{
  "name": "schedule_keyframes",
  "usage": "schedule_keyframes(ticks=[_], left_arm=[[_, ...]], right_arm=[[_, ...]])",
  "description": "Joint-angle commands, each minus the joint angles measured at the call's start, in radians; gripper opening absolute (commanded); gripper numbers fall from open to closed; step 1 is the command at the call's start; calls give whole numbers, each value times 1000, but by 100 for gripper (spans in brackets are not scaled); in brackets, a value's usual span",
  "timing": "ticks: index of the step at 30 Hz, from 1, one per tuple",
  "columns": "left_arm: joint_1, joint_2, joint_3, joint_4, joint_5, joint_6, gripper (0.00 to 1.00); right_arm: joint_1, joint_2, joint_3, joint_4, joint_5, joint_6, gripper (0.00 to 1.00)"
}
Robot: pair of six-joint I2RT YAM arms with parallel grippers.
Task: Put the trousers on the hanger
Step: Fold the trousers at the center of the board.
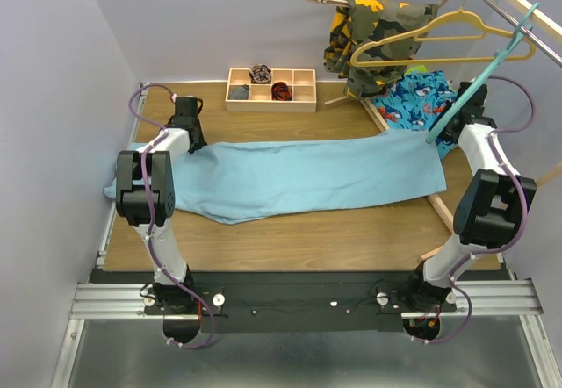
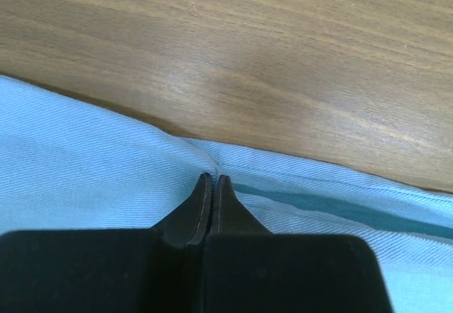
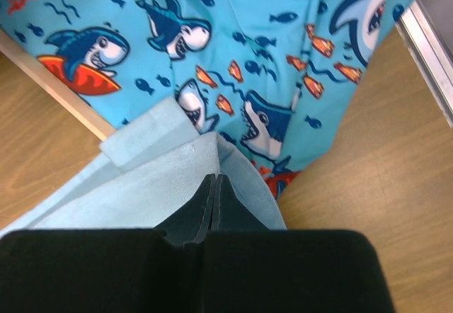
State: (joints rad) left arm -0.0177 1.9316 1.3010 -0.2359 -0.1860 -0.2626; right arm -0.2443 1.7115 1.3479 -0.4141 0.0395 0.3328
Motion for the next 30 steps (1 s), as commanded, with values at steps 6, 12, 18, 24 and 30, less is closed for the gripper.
schedule_keyframes(ticks=[6, 12, 18, 24, 30], left_arm=[[42, -53, 32, -19, 10, -17, 0], [53, -51, 41, -22, 13, -15, 0], [76, -56, 43, -22, 8, -9, 0], [105, -62, 46, -14, 11, -3, 0], [107, -45, 63, -16, 43, -4, 0]], right_arm=[[-6, 79, 120, 51, -33, 5, 1], [-6, 108, 135, 58, -33, 17, 1], [-6, 119, 146, 66, -59, 22, 1], [-6, 126, 152, 70, -66, 26, 1], [-6, 134, 154, 72, -73, 34, 1]])
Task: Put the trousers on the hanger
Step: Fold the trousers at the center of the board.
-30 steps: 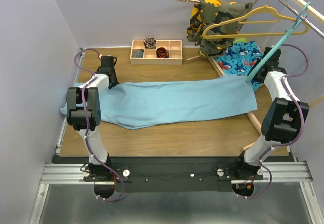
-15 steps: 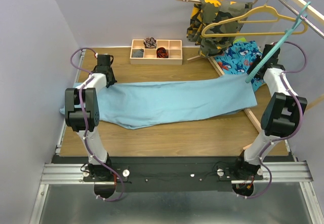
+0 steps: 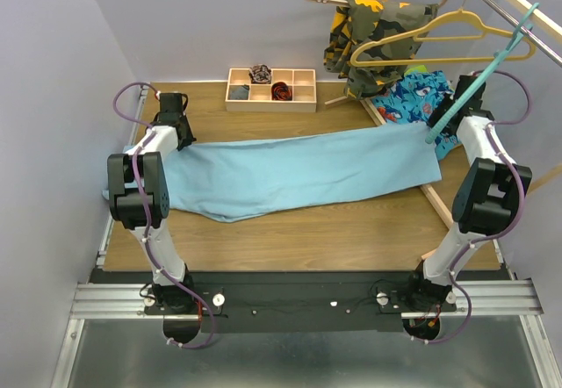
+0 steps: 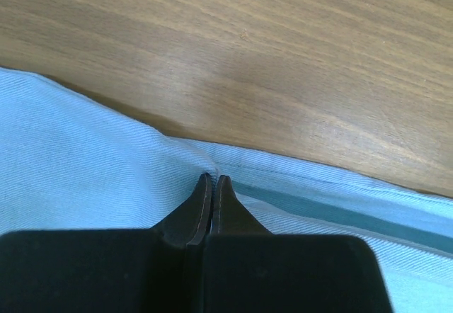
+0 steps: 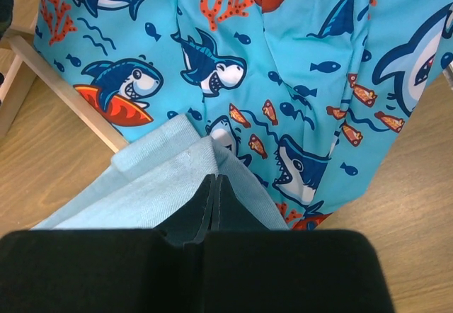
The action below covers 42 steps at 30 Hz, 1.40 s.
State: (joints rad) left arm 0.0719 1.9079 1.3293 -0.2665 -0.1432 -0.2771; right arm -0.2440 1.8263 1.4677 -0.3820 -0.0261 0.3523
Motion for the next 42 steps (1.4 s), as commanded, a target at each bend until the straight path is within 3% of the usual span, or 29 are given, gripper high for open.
schedule_keyframes(ticks=[1, 23, 39, 40, 42], left_arm=[[17, -23, 33, 15, 2, 9, 0], [28, -69, 48, -2, -6, -2, 0], [48, 2, 91, -11, 42, 18, 0], [48, 3, 91, -11, 47, 19, 0], [48, 11, 99, -14, 53, 27, 4]], right_arm=[[-6, 19, 34, 41, -9, 16, 1], [-6, 25, 109, 49, -44, 68, 1], [-5, 97, 118, 52, -70, 65, 1], [-5, 105, 117, 52, -75, 63, 4], [-5, 114, 121, 51, -96, 60, 24]])
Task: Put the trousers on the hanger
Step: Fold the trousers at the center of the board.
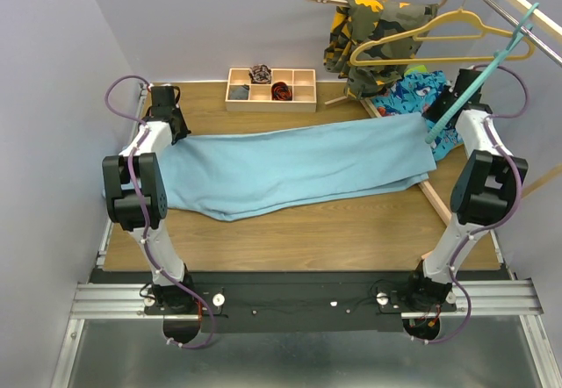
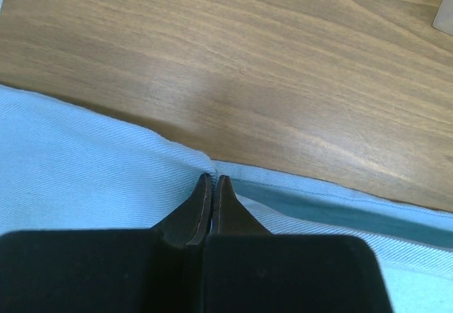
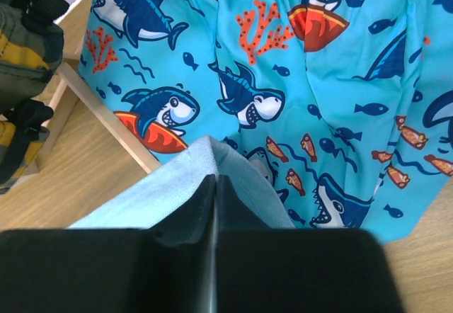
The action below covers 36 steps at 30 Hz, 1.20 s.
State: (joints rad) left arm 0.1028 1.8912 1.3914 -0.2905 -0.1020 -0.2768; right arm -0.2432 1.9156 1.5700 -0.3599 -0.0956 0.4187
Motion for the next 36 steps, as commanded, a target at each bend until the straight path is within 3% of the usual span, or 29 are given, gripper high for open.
schedule_keyframes(ticks=[1, 2, 5, 6, 10, 11, 16, 29, 36], left_arm=[[18, 31, 40, 10, 21, 28, 10], [17, 31, 47, 8, 22, 28, 33], [9, 26, 60, 5, 15, 31, 70], [8, 23, 64, 2, 12, 37, 72], [-11, 19, 75, -12, 4, 42, 76], [-23, 14, 67, -12, 4, 42, 77], [-61, -23, 20, -3, 16, 21, 78], [-81, -214, -175, 31, 59, -27, 78], [-80, -342, -285, 50, 79, -74, 78]], right_arm=[[-5, 26, 18, 29, -33, -6, 60], [-5, 26, 13, 30, -38, -6, 67], [-5, 5, -2, 27, -49, -12, 73], [-5, -6, -23, 27, -43, -17, 74], [-5, -82, -114, 19, -23, -44, 75], [-5, -101, -135, 18, -23, -47, 84], [-7, -220, -293, -16, 45, -51, 90], [-10, -333, -464, -125, 151, 54, 89], [-11, -343, -544, -131, 128, 94, 77]])
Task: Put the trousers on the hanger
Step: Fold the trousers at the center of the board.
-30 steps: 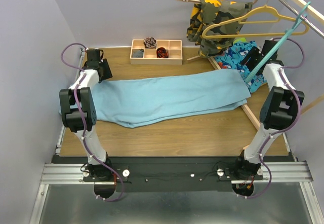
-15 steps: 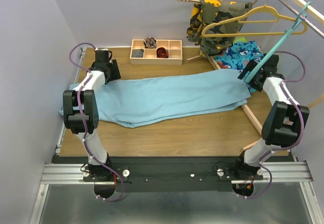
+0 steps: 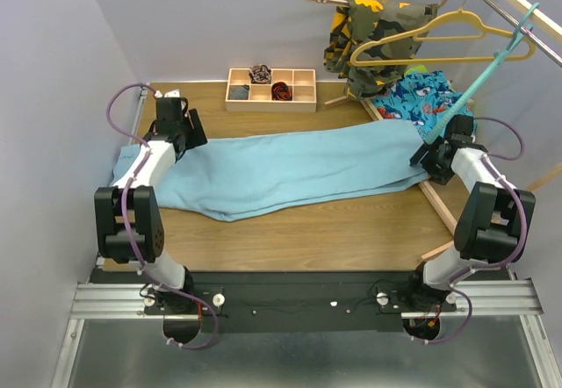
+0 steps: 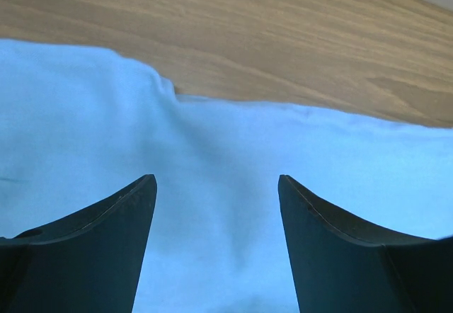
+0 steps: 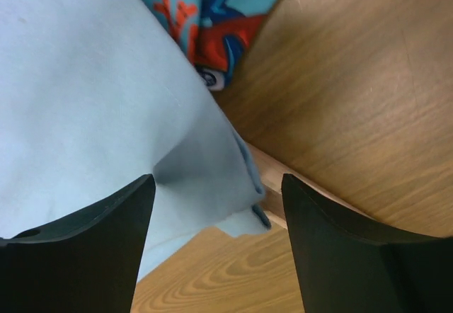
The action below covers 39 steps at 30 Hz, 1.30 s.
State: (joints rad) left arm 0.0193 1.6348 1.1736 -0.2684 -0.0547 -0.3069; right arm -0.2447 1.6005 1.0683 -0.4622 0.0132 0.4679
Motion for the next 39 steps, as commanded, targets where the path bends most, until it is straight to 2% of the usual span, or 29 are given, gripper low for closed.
schedule_keyframes(ticks=[1, 9, 10, 12, 13, 16, 18, 24, 28, 29, 34, 39], left_arm=[[5, -99, -84, 35, 42, -52, 79], [44, -255, -248, 51, 50, -124, 81], [63, -272, -267, 48, 88, -132, 81], [135, -326, -322, 51, 122, -149, 81], [158, -345, -339, 46, 139, -152, 81], [225, -404, -380, 15, 125, -155, 81], [261, -441, -405, -3, 93, -166, 81], [399, -521, -489, -54, 82, -212, 82], [444, -559, -480, -72, 62, -239, 83], [476, -566, -489, -69, 18, -245, 83], [528, -561, -532, -2, -3, -294, 82], [547, -480, -598, 98, 36, -354, 78]], right_arm=[[-10, -33, -47, -27, 19, 46, 70], [-10, -34, -56, -26, 44, 46, 43], [-10, -31, -53, -26, 44, 48, 35], [-10, -24, -45, -27, 44, 48, 27], [-10, -24, -44, -26, 42, 49, 19], [-10, -22, -36, -27, 41, 51, 12], [-11, -22, -33, -27, 48, 52, 1], [-16, -31, -14, -29, 59, 52, 1], [-18, -31, -13, -29, 42, 58, 1], [-18, -31, -13, -27, 42, 60, 1], [-18, -27, -7, -27, 34, 58, 1], [-19, -7, 10, -27, 28, 55, 1]])
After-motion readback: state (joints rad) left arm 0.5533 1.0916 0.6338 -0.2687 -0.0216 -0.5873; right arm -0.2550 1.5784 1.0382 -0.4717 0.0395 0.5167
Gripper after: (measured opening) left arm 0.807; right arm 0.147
